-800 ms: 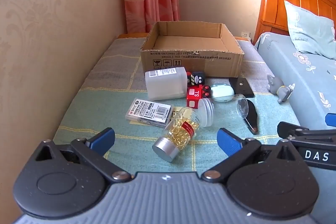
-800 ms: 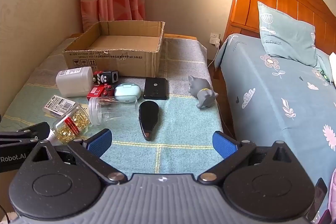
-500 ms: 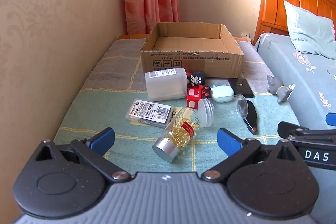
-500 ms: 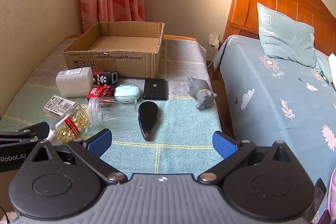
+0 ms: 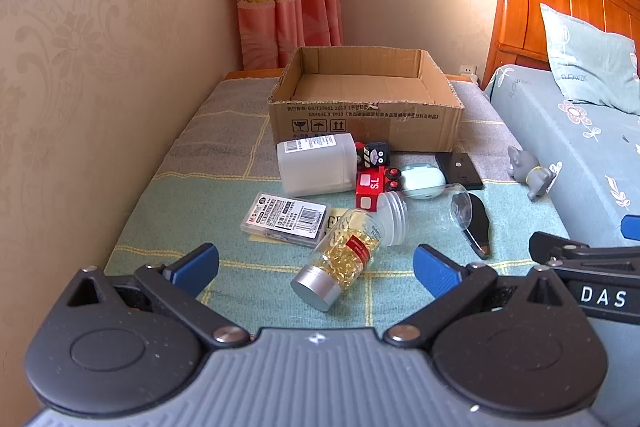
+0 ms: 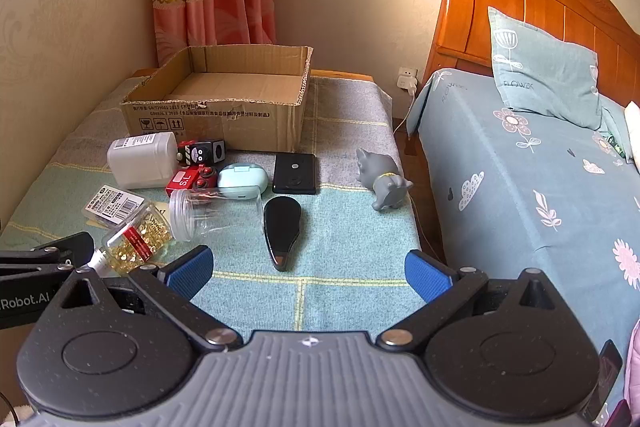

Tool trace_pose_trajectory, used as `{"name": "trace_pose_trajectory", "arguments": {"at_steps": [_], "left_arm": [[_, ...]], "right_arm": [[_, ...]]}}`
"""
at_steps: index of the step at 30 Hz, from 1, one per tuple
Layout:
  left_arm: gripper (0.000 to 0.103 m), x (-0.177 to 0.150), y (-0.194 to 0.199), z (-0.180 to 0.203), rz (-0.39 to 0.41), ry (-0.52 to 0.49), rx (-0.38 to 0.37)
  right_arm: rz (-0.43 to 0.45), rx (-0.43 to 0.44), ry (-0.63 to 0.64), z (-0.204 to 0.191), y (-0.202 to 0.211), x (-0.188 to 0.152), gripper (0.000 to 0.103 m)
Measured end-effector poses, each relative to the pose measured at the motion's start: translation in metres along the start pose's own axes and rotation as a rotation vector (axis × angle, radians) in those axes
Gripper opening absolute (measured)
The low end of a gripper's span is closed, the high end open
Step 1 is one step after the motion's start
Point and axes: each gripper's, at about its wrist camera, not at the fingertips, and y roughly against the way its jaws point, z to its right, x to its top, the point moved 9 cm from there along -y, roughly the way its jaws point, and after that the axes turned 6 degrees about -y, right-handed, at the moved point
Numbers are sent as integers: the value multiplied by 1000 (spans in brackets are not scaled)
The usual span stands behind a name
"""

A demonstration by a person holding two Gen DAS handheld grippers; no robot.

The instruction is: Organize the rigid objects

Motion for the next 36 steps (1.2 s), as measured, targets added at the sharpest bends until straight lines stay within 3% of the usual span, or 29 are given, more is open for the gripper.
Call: {"name": "trace_pose_trajectory", "arguments": {"at_steps": [36], "left_arm": [[102, 2, -2, 1, 17, -6, 2]], "right_arm": [[19, -23, 2, 1, 1, 4, 103]]}}
